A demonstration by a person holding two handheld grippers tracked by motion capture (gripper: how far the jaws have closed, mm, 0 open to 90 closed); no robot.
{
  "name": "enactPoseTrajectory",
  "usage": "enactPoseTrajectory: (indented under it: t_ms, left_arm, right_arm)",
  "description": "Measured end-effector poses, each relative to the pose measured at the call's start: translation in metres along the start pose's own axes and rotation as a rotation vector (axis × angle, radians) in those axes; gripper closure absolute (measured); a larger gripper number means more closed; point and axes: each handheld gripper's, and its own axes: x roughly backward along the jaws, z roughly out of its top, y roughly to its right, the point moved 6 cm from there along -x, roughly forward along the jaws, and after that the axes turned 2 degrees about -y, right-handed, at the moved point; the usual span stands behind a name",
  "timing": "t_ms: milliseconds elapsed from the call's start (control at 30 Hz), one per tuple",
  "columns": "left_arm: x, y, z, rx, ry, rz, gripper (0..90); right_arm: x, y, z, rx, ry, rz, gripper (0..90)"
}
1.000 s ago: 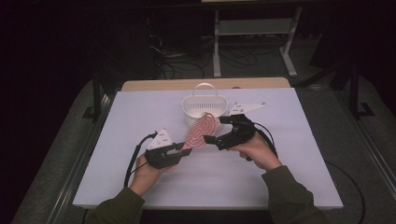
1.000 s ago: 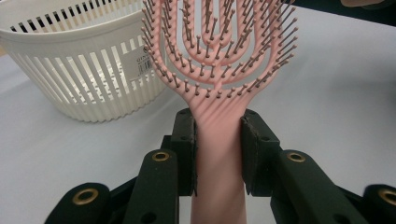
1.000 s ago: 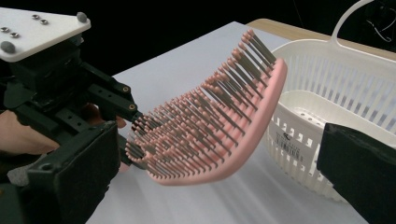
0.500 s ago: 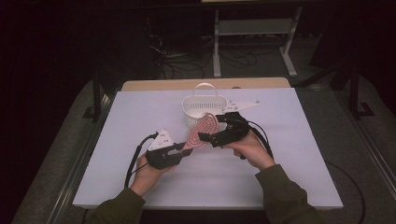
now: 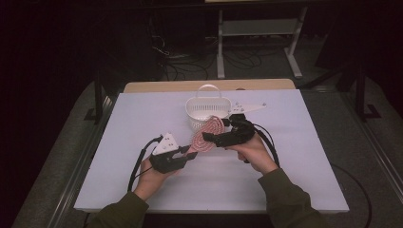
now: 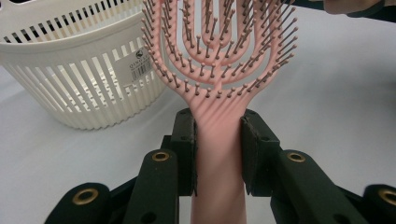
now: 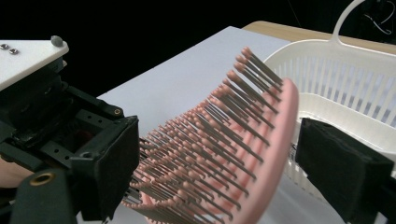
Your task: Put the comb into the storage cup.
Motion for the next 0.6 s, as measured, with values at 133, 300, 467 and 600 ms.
enactPoseTrajectory:
  t_ms: [133, 300, 467, 600]
  left_arm:
    - [-0.0004, 0.0008, 0.0001, -0.001, 0.001, 0.0, 70.5]
    - [-0.0015, 0.0017, -0.0004, -0.006, -0.004, 0.001, 70.5]
    - [-0.0007, 0.001, 0.0, -0.005, 0.001, 0.008, 70.5]
    - [-0.0007, 0.001, 0.0002, -0.006, 0.004, 0.01, 70.5]
  right_arm:
    - [0.0007, 0.0009, -0.0001, -0.007, 0.003, 0.0, 19.1]
    - [0.0006, 0.0007, 0.0002, -0.021, 0.01, 0.008, 24.8]
    - [0.0004, 0.0007, -0.0004, -0.028, 0.007, 0.016, 29.7]
    - [-0.0006, 0.0003, -0.0011, -0.036, 0.004, 0.025, 32.4]
